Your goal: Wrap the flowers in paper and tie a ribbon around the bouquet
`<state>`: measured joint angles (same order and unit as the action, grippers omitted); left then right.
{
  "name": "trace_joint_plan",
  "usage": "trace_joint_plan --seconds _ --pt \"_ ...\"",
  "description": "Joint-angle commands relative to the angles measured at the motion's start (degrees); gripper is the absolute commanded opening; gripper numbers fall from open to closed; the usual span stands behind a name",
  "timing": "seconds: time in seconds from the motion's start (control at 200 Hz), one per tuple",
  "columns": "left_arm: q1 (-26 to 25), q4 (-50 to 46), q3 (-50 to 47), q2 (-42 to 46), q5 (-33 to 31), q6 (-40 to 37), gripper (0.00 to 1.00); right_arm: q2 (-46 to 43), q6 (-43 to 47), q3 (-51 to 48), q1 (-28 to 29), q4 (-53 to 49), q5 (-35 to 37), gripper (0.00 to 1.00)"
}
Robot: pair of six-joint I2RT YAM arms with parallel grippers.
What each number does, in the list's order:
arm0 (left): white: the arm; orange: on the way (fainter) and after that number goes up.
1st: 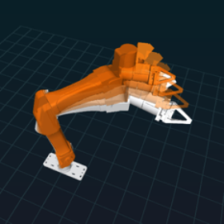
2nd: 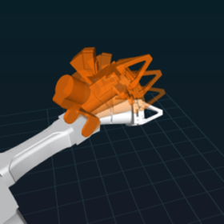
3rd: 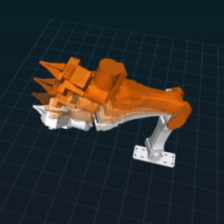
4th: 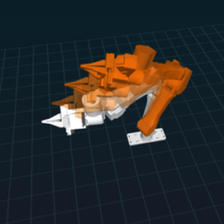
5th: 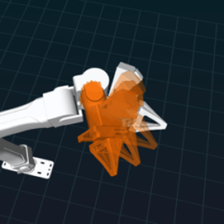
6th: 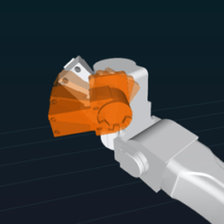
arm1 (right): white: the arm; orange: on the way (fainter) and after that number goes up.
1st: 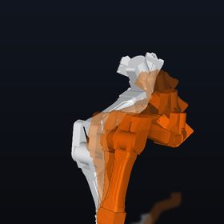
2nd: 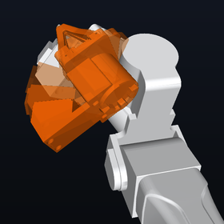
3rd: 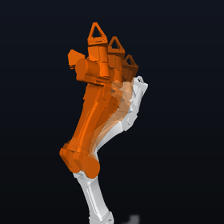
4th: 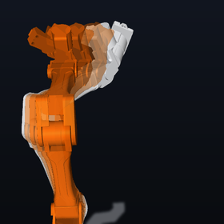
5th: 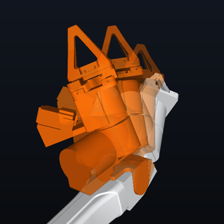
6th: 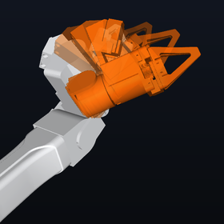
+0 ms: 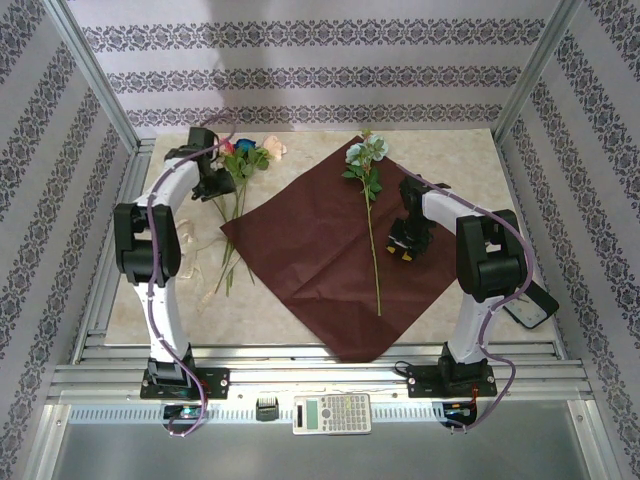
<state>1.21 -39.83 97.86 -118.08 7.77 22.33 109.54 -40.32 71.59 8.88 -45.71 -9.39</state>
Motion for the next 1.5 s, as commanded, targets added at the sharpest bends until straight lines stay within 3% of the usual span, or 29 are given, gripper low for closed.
trace_joint_plan --seconds 0.0,0.105,0.245,0.56,0.734,0.849,0.914,1.244,1.419,1.499 --pt "5.3 1.4 -3.0 -0.9 4.5 7.2 0.45 1.2 0.1 1.7 0.6 -1.6 1.3 0.35" --pt "7.8 4.7 -3.7 -3.6 11.4 10.2 0.46 1.3 0.2 1.7 0.8 -1.6 1.1 0.35" --pt "8.1 8.2 -3.6 -6.3 16.0 11.4 0.46 1.6 0.3 1.8 1.0 -1.6 1.0 0.35" --pt "8.1 10.5 -4.8 -8.9 17.5 13.1 0.39 1.6 0.5 2.3 1.0 -1.9 0.8 0.35" --pt "8.0 8.8 -3.3 -10.2 17.5 12.2 0.27 1.6 0.7 2.1 1.0 -1.8 0.8 0.35" --pt "8.0 7.0 -2.8 -9.4 14.6 10.4 0.13 1.5 0.6 2.1 1.2 -1.8 0.8 0.35" --pt "8.0 5.8 -2.7 -7.6 12.1 8.8 0.0 1.3 0.7 2.2 1.3 -1.9 0.8 0.35" --pt "7.2 -1.8 -6.2 7.8 -3.1 1.1 0.0 0.7 1.2 3.1 1.4 -2.2 1.3 0.35" --pt "6.2 -0.7 -10.7 17.6 -3.4 1.2 0.0 0.1 1.4 2.7 1.5 -2.1 1.7 0.35" --pt "5.1 -1.0 -11.7 21.5 -6.7 0.8 0.0 -0.2 1.4 2.4 1.5 -2.0 1.7 0.35"
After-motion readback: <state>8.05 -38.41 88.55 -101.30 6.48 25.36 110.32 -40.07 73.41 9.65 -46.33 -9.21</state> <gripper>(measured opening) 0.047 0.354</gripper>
